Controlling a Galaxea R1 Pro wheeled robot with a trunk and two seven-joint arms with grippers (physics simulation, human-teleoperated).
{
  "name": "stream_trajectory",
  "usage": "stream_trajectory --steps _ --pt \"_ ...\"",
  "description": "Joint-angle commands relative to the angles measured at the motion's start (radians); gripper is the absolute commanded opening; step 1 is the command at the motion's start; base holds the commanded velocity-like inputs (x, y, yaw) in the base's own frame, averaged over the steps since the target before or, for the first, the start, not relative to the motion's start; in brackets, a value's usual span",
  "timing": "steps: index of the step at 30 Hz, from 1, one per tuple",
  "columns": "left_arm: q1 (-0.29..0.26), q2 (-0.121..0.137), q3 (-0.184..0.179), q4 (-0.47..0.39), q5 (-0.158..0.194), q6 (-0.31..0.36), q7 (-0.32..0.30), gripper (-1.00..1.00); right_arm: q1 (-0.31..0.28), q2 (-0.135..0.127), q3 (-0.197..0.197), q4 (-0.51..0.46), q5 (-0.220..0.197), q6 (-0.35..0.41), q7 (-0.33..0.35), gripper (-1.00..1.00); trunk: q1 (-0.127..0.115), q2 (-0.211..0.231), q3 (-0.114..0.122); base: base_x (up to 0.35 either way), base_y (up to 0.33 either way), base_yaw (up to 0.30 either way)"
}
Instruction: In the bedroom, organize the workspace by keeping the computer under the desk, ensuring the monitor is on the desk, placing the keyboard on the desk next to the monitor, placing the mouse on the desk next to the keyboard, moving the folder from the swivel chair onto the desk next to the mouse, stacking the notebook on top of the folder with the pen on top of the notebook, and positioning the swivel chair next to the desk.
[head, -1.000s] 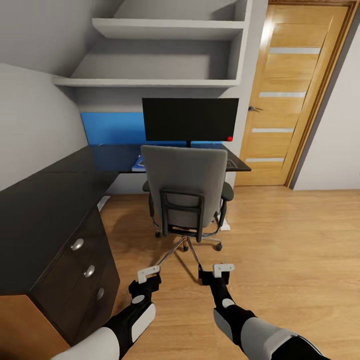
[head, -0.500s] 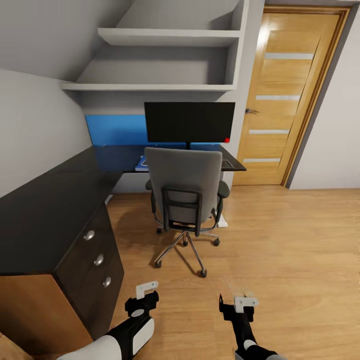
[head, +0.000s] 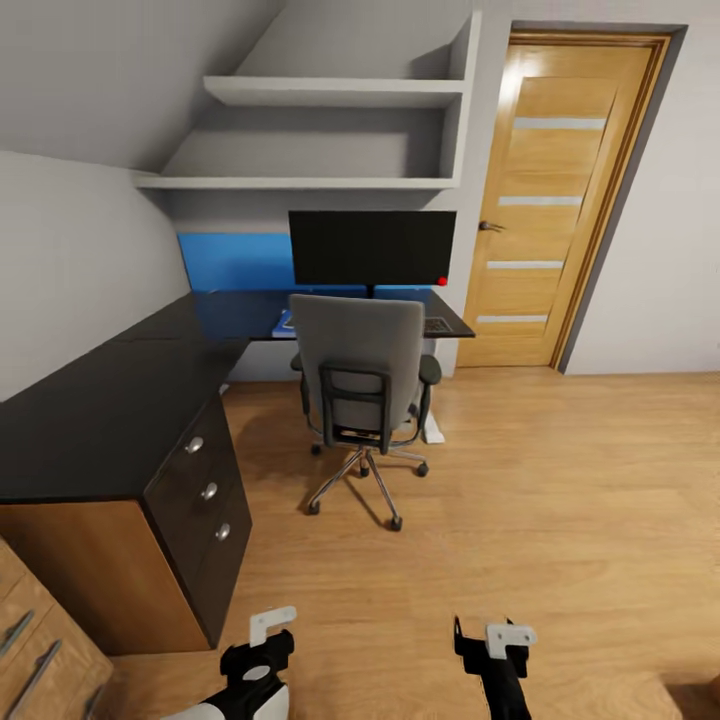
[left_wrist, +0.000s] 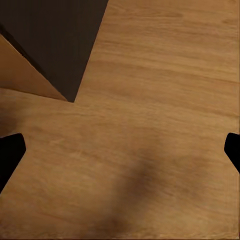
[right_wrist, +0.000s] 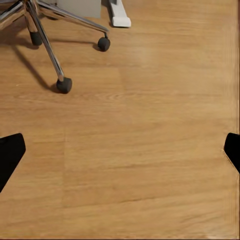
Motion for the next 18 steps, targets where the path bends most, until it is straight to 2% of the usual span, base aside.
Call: stream_trajectory --steps 1,5,9,14,18 --pt "0.005 0.000 -0.009 0.002 0.008 -0.004 0.004 1.00 0.000 -0.001 0.009 0.002 -0.006 -0.002 -0.004 1.00 -0.005 0.007 0.002 -0.324 -0.192 0.000" --pt "0.035 0.001 -0.007 0.009 0.009 -0.030 0.004 1.00 0.007 -0.007 0.009 0.002 -0.006 -0.001 -0.004 1.00 -0.020 0.035 0.015 -0.267 -0.166 0.000" --pt "0.074 0.007 -0.006 0.010 0.009 -0.078 0.003 1.00 0.015 -0.020 0.009 0.002 -0.005 0.001 -0.003 1.00 -0.035 0.063 0.027 -0.048 -0.031 0.000" --pt "0.112 0.013 -0.005 0.010 0.009 -0.092 0.004 1.00 0.025 -0.028 0.010 0.004 -0.005 0.010 -0.001 1.00 -0.055 0.098 0.043 -0.014 -0.009 0.000" --pt "0.134 0.023 -0.005 0.010 0.009 -0.095 0.004 1.00 0.067 -0.027 0.011 0.005 -0.004 0.014 0.001 1.00 -0.070 0.126 0.056 -0.003 -0.002 0.000"
